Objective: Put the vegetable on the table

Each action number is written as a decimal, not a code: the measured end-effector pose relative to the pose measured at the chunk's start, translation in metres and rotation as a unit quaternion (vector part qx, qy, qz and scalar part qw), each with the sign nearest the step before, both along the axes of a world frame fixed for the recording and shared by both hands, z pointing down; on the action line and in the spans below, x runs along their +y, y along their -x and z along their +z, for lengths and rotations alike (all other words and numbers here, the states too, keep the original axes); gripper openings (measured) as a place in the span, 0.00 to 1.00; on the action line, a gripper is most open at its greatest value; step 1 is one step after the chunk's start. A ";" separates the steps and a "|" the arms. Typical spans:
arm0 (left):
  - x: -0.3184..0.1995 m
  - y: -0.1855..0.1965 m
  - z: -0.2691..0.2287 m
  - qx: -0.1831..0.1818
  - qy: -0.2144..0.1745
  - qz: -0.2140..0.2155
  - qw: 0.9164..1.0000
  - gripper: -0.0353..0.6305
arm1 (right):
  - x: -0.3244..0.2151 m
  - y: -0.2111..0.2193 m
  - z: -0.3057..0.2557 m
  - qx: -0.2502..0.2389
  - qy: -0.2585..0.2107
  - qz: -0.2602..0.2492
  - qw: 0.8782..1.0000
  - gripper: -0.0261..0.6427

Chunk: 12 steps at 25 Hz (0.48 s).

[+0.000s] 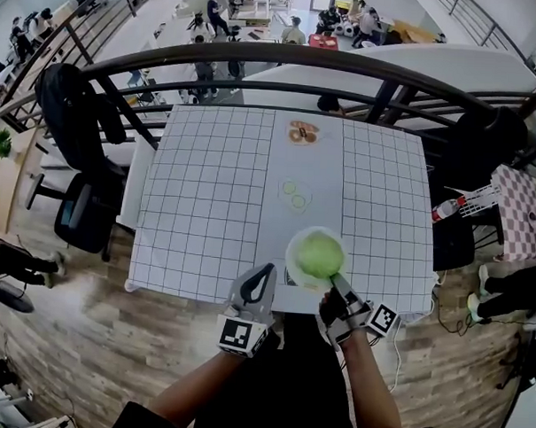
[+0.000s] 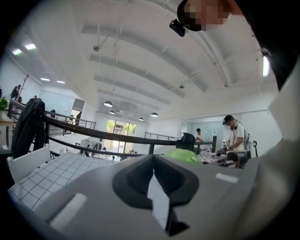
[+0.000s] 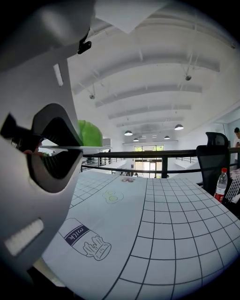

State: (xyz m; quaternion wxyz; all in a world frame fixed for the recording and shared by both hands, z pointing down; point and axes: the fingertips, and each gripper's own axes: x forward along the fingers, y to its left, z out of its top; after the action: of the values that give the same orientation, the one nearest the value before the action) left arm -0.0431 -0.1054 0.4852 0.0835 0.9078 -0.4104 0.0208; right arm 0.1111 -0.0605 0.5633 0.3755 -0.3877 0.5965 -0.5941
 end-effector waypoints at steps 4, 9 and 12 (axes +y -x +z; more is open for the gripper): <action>-0.009 -0.015 -0.001 -0.001 0.007 -0.002 1.000 0.07 | -0.013 -0.014 0.014 -0.001 0.012 -0.003 1.000 0.07; -0.026 -0.026 0.002 -0.005 0.008 -0.005 1.000 0.07 | -0.033 -0.029 0.035 0.011 0.029 -0.008 0.999 0.07; -0.035 -0.032 -0.007 -0.012 0.001 -0.007 1.000 0.07 | -0.041 -0.035 0.040 0.011 0.035 -0.012 0.999 0.07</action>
State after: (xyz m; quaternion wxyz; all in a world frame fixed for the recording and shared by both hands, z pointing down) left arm -0.0111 -0.1406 0.4785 0.0797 0.9045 -0.4178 0.0319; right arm 0.1461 -0.1019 0.6029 0.3475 -0.3999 0.5840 -0.6151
